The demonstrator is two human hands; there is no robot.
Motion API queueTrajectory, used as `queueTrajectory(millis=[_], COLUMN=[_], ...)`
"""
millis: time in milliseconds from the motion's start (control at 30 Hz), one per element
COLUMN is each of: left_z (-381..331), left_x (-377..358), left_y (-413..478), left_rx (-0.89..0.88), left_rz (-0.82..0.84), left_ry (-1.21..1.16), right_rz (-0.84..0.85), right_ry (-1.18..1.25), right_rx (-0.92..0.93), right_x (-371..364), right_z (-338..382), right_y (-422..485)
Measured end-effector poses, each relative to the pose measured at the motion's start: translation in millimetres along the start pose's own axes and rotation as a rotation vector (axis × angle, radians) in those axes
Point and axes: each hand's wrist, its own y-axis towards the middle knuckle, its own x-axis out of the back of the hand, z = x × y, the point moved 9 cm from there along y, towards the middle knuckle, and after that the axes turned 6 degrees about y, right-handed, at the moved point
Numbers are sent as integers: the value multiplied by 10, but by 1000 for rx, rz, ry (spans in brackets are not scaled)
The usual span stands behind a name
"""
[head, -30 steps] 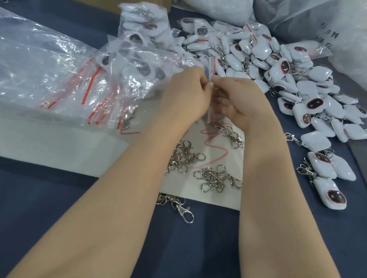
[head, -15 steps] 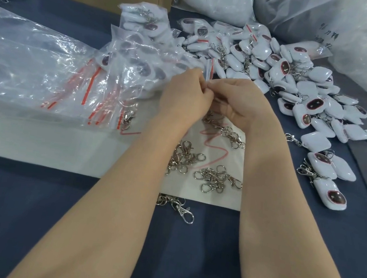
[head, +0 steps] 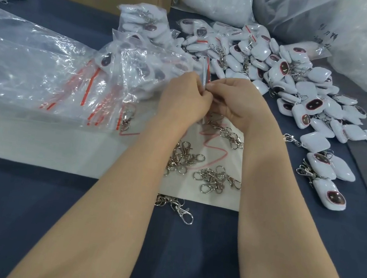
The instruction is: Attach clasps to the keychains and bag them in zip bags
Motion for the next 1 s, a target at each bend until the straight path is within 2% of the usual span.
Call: queueTrajectory(millis=[267,500,667,833,1000], left_z=[-104,-195,-363,-443,-470], left_x=[110,352,720,839,603], left_y=[-17,-82,-119,-93,-91], left_rx=[-59,-49,-74,-86,-98], left_rz=[-87,-203,-316,-251,-34], left_ry=[17,41,72,149,185], right_rz=[-5,-65,-107,-83,1], right_ry=[-32,-326,-266,-387,-319], right_rx=[13,72,5,-101,32], right_x=[-17,-2,70,55,-27], right_z=[22,125,159,135,247], right_y=[5,-14,-97,-148,-185])
